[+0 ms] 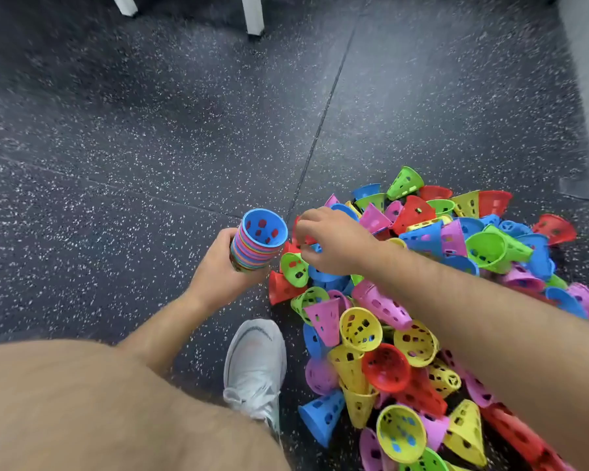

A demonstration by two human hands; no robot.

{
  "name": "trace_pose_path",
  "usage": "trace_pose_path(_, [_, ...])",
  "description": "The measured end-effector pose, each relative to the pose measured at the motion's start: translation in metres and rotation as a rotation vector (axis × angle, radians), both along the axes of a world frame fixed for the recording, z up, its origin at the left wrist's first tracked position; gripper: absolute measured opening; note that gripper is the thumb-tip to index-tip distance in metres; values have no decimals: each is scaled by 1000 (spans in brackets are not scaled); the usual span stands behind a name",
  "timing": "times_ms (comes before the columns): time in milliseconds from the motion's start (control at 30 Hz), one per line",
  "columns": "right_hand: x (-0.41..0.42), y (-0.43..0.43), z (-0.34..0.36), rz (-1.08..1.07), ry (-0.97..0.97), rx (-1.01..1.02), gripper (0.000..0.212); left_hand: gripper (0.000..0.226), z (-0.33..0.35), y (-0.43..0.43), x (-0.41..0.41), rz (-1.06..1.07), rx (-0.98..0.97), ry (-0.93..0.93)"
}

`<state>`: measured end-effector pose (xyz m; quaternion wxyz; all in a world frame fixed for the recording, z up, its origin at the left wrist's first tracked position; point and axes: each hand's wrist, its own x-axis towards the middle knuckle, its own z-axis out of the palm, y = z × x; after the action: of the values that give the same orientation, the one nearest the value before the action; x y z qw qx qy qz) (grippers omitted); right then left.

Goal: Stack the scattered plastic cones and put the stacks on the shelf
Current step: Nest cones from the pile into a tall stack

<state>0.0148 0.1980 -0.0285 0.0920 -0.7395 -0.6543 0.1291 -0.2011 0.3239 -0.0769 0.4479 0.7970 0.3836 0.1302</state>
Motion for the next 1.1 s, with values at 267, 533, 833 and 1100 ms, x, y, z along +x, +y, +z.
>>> trace_pose_path(267, [-43, -12, -52, 26, -273, -186, 48, 63, -31, -25, -28, 36, -89, 55])
trace_pose_path(533, [-41, -45, -30, -421, 99, 316, 59, 65, -22, -46, -22, 23, -113, 5])
trace_pose_path(833, [-36, -67, 7, -699, 668, 468, 73, 67, -22, -48, -22, 3, -105, 7])
trace_pose_path(1100, [-38, -49, -17, -545, 507, 193, 45, 66, -34, -45, -25, 48, -94, 0])
